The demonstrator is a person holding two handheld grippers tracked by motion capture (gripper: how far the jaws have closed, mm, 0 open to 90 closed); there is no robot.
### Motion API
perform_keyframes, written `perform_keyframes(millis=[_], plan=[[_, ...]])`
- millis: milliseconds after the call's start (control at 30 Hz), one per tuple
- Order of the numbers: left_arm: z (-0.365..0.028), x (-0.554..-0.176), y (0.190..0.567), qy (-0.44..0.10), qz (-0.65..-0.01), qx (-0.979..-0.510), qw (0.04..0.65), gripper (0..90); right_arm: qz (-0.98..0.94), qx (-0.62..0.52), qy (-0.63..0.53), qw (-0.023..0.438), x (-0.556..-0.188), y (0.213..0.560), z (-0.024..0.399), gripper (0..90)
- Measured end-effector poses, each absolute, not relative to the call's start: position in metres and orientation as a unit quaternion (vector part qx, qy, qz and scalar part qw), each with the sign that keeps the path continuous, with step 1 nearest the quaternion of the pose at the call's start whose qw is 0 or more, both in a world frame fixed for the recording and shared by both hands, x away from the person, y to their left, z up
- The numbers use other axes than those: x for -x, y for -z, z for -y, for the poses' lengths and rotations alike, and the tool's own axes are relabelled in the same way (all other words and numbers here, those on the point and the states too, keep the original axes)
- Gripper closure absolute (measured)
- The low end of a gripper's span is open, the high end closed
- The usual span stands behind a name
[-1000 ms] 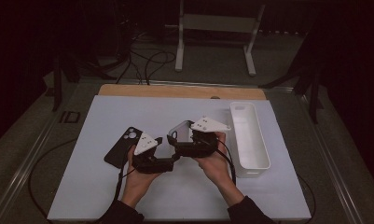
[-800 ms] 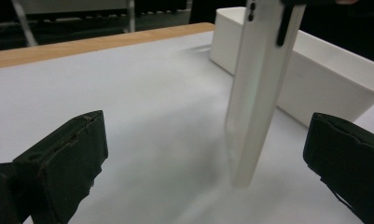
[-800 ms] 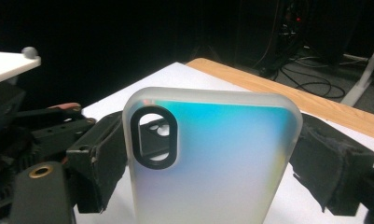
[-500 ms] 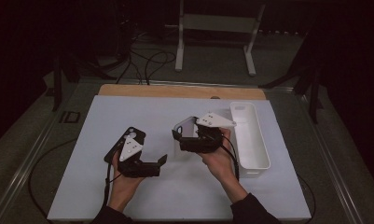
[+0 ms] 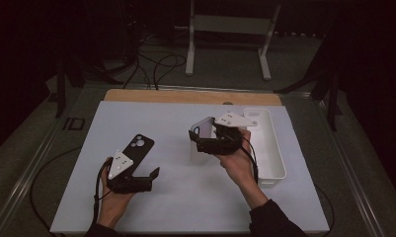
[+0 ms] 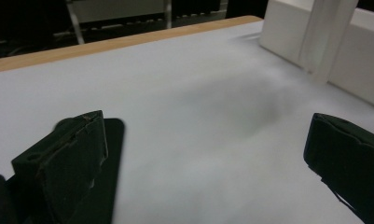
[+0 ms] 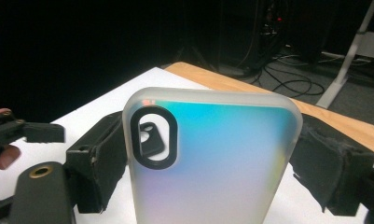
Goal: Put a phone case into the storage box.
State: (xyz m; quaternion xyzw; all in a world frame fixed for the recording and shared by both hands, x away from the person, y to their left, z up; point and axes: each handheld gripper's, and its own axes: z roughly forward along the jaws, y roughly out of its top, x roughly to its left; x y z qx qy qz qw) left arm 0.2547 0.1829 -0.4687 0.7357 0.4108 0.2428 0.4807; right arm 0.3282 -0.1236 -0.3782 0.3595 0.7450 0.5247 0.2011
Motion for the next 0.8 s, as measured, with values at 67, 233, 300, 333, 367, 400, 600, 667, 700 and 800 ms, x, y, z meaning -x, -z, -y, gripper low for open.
perform_keyframes(millis=[67,233,300,333,367,400,600,667,700,800], plan=[[-0.189,-0.254,0.47,-0.245,-0.413,-0.734,0.48,0.0,-0.744,-0.361,-0.525,0.203,-0.329,0.376,0.126,16.7],[-0.201,-0.251,0.477,-0.248,-0.414,-0.735,0.477,0.0,-0.742,-0.365,-0.522,0.209,-0.333,0.373,0.131,16.7],[-0.204,-0.249,0.479,-0.251,-0.412,-0.735,0.476,0.0,-0.74,-0.369,-0.522,0.207,-0.335,0.372,0.133,16.7],[-0.204,-0.249,0.479,-0.251,-0.412,-0.735,0.476,0.0,-0.74,-0.369,-0.522,0.207,-0.335,0.372,0.133,16.7],[-0.206,-0.248,0.48,-0.255,-0.411,-0.737,0.472,0.0,-0.74,-0.371,-0.521,0.209,-0.337,0.371,0.135,16.7],[-0.208,-0.248,0.481,-0.257,-0.41,-0.738,0.47,0.0,-0.738,-0.375,-0.52,0.209,-0.339,0.37,0.137,16.8],[-0.217,-0.243,0.482,-0.264,-0.409,-0.737,0.468,0.0,-0.736,-0.383,-0.516,0.215,-0.345,0.364,0.144,16.7],[-0.22,-0.242,0.483,-0.269,-0.41,-0.739,0.462,0.0,-0.735,-0.384,-0.515,0.218,-0.347,0.362,0.146,16.7],[-0.221,-0.242,0.483,-0.268,-0.41,-0.74,0.462,0.0,-0.734,-0.385,-0.514,0.22,-0.348,0.361,0.147,16.7],[-0.223,-0.242,0.483,-0.269,-0.411,-0.738,0.463,0.0,-0.733,-0.391,-0.511,0.224,-0.351,0.359,0.15,16.7]])
